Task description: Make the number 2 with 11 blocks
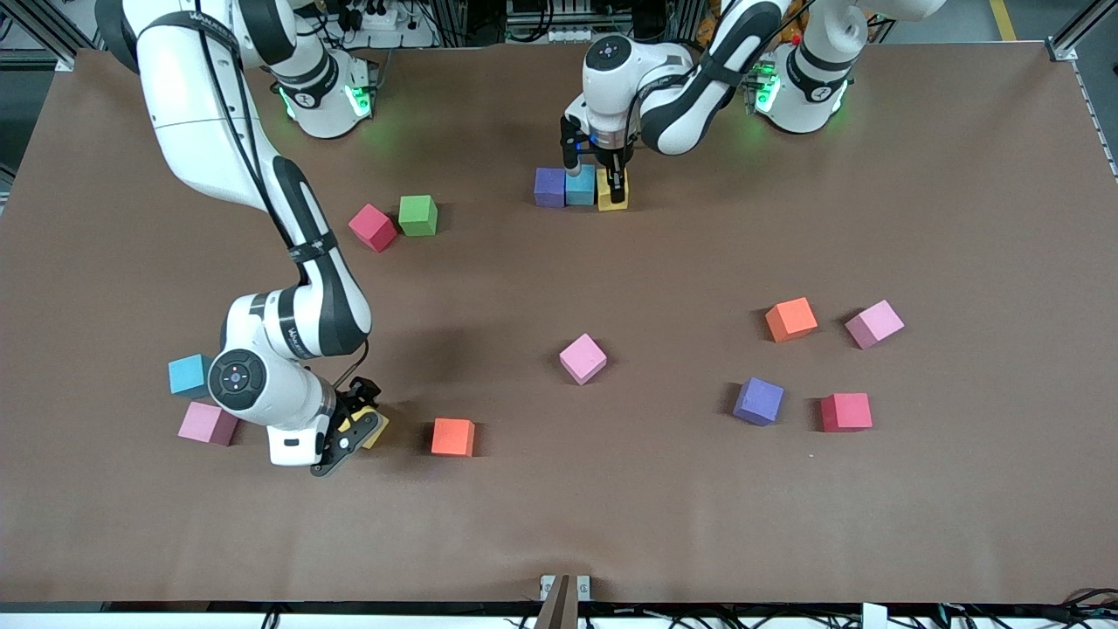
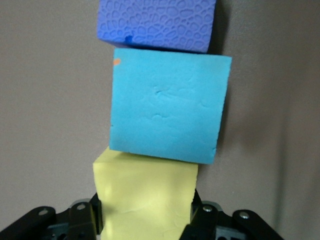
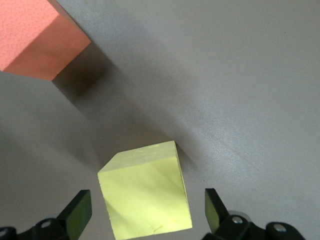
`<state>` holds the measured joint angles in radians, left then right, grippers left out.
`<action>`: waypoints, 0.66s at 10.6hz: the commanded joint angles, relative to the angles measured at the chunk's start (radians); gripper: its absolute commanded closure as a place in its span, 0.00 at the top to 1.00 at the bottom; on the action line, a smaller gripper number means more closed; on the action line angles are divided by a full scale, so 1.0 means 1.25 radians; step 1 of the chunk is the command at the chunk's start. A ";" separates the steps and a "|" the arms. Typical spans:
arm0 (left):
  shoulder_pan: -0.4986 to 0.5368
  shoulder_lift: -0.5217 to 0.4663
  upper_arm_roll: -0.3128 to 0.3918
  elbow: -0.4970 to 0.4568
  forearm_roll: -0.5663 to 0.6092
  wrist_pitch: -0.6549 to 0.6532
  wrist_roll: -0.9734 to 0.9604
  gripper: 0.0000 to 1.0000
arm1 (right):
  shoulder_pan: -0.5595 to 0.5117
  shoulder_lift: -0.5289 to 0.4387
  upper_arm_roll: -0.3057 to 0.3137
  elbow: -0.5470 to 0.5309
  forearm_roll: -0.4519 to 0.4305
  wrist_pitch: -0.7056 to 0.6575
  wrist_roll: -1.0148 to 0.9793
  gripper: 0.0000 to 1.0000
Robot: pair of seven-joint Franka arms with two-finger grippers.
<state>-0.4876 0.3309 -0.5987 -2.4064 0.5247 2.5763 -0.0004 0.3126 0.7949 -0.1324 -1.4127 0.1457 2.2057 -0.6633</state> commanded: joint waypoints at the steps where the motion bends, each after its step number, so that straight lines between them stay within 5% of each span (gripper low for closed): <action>1: -0.001 0.022 0.000 0.005 0.036 0.024 0.000 0.39 | 0.004 0.011 -0.002 0.005 0.015 -0.002 -0.023 1.00; 6: -0.003 0.037 0.000 0.006 0.049 0.035 0.003 0.40 | 0.006 0.012 -0.002 0.002 0.014 -0.002 -0.058 1.00; 7: -0.003 0.040 0.000 0.007 0.051 0.040 0.002 0.63 | 0.009 0.013 -0.002 0.002 0.012 -0.001 -0.060 1.00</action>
<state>-0.4877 0.3353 -0.6006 -2.4067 0.5538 2.5929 0.0016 0.3168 0.8067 -0.1323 -1.4141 0.1457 2.2044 -0.7165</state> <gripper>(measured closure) 0.383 0.000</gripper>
